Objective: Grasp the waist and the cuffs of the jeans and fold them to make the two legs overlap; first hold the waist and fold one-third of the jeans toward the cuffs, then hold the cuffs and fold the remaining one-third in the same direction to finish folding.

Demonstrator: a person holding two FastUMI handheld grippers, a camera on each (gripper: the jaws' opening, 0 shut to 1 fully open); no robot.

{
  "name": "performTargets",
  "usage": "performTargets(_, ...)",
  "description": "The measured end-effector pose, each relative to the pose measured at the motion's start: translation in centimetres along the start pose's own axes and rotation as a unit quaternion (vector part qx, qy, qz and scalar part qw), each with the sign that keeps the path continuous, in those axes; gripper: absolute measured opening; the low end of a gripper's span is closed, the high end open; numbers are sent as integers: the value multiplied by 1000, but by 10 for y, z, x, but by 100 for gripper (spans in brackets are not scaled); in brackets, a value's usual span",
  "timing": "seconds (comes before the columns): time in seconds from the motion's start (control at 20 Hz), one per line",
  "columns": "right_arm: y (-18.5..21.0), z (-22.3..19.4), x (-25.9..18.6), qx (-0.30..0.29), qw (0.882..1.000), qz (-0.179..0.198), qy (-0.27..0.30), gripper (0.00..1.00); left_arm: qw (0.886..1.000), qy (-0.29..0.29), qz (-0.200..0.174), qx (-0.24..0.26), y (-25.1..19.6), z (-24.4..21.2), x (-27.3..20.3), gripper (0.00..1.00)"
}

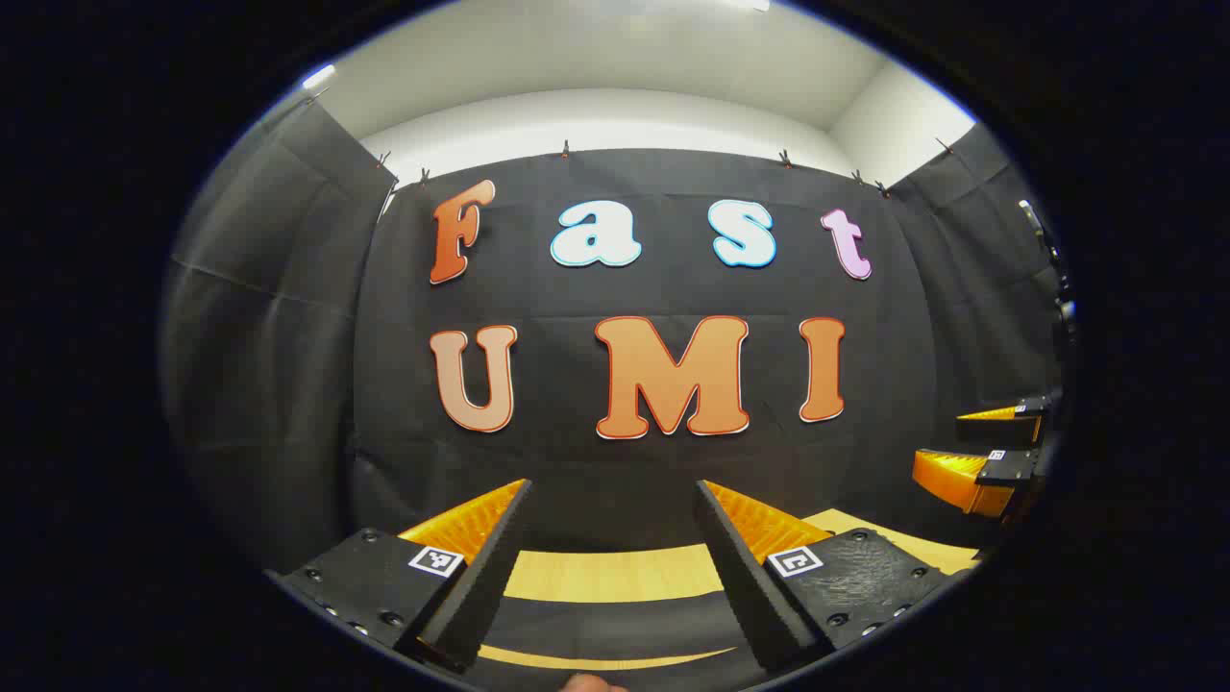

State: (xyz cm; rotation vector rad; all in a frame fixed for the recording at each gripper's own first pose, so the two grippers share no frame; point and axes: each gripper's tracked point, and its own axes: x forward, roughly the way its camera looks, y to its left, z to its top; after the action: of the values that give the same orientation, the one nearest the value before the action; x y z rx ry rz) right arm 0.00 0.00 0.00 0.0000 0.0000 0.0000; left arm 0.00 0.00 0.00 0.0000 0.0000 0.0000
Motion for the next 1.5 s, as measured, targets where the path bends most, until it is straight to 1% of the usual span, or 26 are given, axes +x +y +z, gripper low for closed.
performTargets(0.05, -1, 0, 1, 1, 1000, -1, -3, 100, 1000, 0, 0, 1, -1, -1, 0, 99)
performTargets(0.1, -6, 1, 0, 0, 1000, -6, -6, 98, 1000, 1, 2, 1, 0, -1, 2, 99)
performTargets(0.3, -7, -14, 1, 14, 1000, -5, 6, 100, 1000, 8, 12, 6, 4, -14, 2, 99)
performTargets(0.35, -8, -16, 3, 16, 1000, -5, 9, 94, 1000, 12, 16, 8, 6, -19, 0, 99)
performTargets(0.45, -10, -22, 5, 17, 1000, -5, 16, 94, 1000, 23, 20, 7, 8, -30, 1, 99)
performTargets(0.7, -18, -30, 15, 17, 1000, -5, 24, 96, 997, 42, 55, 12, 32, -43, 2, 100)
performTargets(0.95, -43, -58, 19, 21, 997, -18, 67, 98, 992, 84, 98, 12, 58, -68, 2, 100)
performTargets(1.0, -49, -66, 20, 20, 996, -21, 79, 100, 989, 96, 111, 11, 66, -75, 2, 99)
performTargets(1.1, -65, -85, 19, 22, 994, -30, 107, 98, 983, 128, 134, 2, 82, -93, -1, 99)
performTargets(1.25, -87, -110, 15, 46, 987, -43, 146, 98, 970, 176, 169, -14, 105, -121, -9, 99)
performTargets(1.35, -98, -128, 16, 59, 983, -50, 169, 98, 959, 208, 190, -22, 119, -140, -15, 100)
performTargets(1.5, -111, -154, 15, 65, 975, -54, 207, 98, 940, 256, 223, -34, 147, -168, -29, 99)
